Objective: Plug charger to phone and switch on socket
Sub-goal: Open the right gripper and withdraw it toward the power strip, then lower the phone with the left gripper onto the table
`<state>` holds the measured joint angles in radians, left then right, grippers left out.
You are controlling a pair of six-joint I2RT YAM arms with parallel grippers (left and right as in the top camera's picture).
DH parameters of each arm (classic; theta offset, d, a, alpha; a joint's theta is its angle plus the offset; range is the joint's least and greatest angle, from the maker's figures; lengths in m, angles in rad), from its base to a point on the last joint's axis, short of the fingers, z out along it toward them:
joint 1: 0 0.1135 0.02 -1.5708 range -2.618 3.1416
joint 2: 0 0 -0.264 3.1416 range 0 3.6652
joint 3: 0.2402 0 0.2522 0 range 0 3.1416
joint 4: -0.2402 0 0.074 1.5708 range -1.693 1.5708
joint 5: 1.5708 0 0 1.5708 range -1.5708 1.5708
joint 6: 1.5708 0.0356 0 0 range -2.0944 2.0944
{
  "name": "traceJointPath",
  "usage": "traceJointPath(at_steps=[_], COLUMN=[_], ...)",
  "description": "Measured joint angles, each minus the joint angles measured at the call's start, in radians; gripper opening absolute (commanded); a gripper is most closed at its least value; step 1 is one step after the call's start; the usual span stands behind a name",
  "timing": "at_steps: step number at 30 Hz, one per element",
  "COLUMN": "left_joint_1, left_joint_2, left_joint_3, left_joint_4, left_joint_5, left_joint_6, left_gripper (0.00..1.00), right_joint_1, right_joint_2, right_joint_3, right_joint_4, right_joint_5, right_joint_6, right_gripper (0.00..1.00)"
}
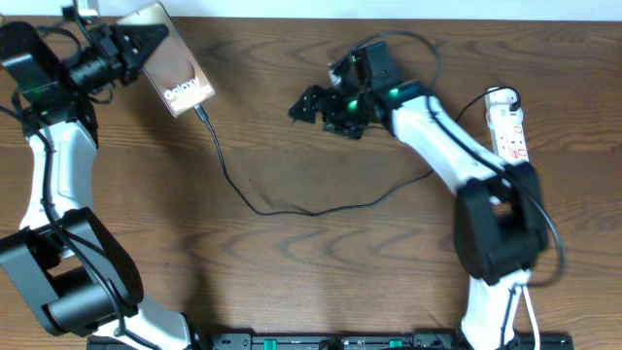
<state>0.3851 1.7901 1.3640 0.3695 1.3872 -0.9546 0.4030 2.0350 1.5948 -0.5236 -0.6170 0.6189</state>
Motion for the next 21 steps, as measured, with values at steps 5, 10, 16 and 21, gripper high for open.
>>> traceJointPath(at_steps=[5, 10, 16, 21], left_joint_1=[-0.029, -0.059, -0.098, -0.15], left_joint_2=[0.0, 0.001, 0.001, 0.002], left_joint_3=[-0.042, -0.08, -0.127, -0.181], left_joint_4=[-0.286, -0.56, -0.766, -0.785], left_joint_5=[-0.023, -0.114, -0.265, -0.357], left_joint_6=[0.191, 0.398, 0.58, 0.65], left_gripper=[0.07, 0.08, 0.08, 0.07], right_joint_1=[-0.002, -0.002, -0.002, -0.002], right_joint_2=[-0.156, -0.231, -0.231, -0.231], right_joint_3=[0.011, 0.016, 0.016, 0.016], right_joint_4=[-0.103, -0.166, -0.186, -0.187], right_joint_5=[0.166, 0.27, 0.31, 0.322], right_joint_6=[-0.045, -0.076, -0.086, -0.087], right_gripper=[0.99, 0.99, 0.99, 0.99])
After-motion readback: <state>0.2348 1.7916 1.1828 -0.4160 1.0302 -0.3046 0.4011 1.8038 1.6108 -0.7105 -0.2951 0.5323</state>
